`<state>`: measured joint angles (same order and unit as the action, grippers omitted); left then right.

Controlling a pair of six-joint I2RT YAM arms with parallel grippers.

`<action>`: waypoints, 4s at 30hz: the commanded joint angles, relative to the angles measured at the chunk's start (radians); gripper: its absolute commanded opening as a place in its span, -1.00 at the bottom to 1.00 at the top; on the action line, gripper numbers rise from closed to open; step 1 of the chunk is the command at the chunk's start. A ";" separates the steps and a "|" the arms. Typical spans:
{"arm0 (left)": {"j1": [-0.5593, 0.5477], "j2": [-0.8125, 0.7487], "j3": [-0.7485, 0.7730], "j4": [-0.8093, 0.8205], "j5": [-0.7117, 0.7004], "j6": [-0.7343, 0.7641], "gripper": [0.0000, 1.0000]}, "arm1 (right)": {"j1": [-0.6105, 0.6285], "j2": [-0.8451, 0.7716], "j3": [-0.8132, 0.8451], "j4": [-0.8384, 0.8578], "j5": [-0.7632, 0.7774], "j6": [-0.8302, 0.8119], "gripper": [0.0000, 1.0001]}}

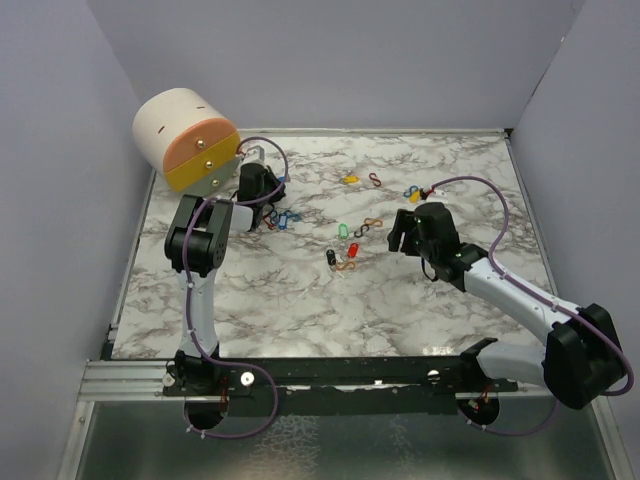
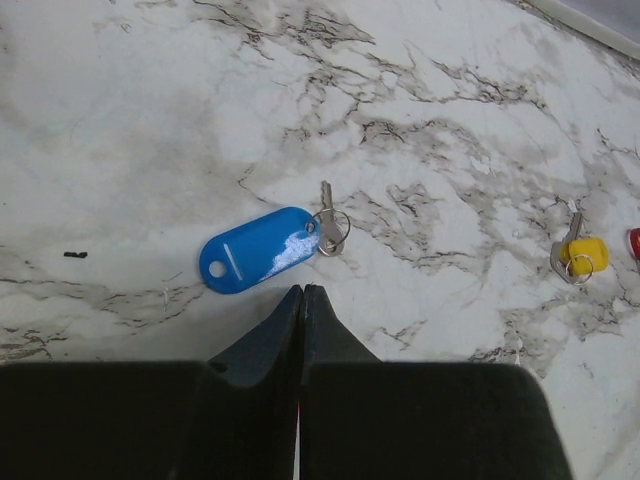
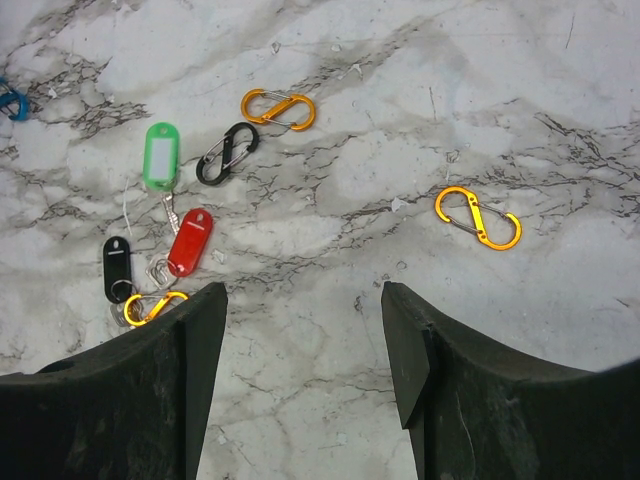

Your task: Put the keys on the keyring

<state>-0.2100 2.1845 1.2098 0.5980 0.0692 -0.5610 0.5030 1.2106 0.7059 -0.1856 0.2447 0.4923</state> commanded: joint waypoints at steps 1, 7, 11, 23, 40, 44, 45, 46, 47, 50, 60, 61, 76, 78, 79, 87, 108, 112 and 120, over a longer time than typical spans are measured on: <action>0.006 -0.054 -0.060 0.030 0.045 0.023 -1.00 | 0.001 -0.019 -0.012 0.028 -0.014 -0.012 0.28; 0.006 -0.135 -0.111 0.058 0.063 0.021 -1.00 | 0.002 -0.021 -0.012 0.028 -0.019 -0.014 0.27; 0.006 -0.146 -0.118 0.056 0.062 0.022 -0.69 | 0.002 -0.023 -0.011 0.026 -0.022 -0.016 0.27; 0.018 -0.059 0.018 0.048 0.144 0.055 -0.14 | 0.001 -0.034 -0.012 0.025 -0.029 -0.021 0.27; 0.028 0.070 0.144 0.014 0.163 0.150 0.76 | 0.002 -0.029 -0.006 0.026 -0.030 -0.028 0.26; 0.026 0.073 0.138 0.013 0.159 0.158 0.72 | 0.002 -0.028 -0.005 0.030 -0.030 -0.030 0.26; 0.026 0.072 0.137 0.012 0.158 0.162 0.71 | 0.002 -0.026 -0.006 0.031 -0.032 -0.029 0.26; 0.025 0.072 0.135 0.012 0.157 0.165 0.68 | 0.002 -0.026 -0.004 0.031 -0.034 -0.029 0.26; 0.023 0.071 0.133 0.013 0.156 0.170 0.65 | 0.001 -0.025 -0.004 0.032 -0.034 -0.029 0.26; 0.016 0.067 0.125 0.011 0.151 0.177 0.55 | 0.002 -0.024 -0.005 0.034 -0.037 -0.027 0.26; -0.009 0.055 0.067 0.011 0.167 0.178 0.40 | 0.002 -0.033 -0.013 0.035 -0.045 -0.028 0.26; -0.014 0.056 0.067 0.011 0.164 0.181 0.40 | 0.002 -0.033 -0.015 0.037 -0.047 -0.028 0.26; -0.037 0.050 0.056 0.012 0.103 0.202 0.16 | 0.002 -0.038 -0.018 0.034 -0.044 -0.029 0.26; -0.037 0.050 0.056 0.013 0.092 0.202 0.11 | 0.000 -0.036 -0.018 0.034 -0.044 -0.030 0.26; -0.037 0.050 0.056 0.013 0.086 0.202 0.10 | 0.002 -0.036 -0.017 0.034 -0.044 -0.030 0.26; -0.035 0.056 0.063 0.013 0.058 0.199 -0.16 | 0.002 -0.034 -0.017 0.035 -0.041 -0.028 0.26; -0.035 -0.023 0.011 0.098 0.061 0.196 -1.00 | 0.002 -0.013 -0.003 0.025 -0.056 -0.049 0.20; -0.034 -0.090 -0.028 0.126 0.076 0.191 -1.00 | 0.003 -0.008 -0.001 0.027 -0.056 -0.050 0.19; -0.035 -0.207 -0.103 0.134 0.145 0.145 -1.00 | 0.003 0.050 0.025 0.026 -0.067 -0.063 0.18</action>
<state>-0.2436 2.0686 1.1450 0.6842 0.1513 -0.3767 0.5030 1.2152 0.7010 -0.1787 0.1993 0.4461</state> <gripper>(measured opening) 0.010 0.590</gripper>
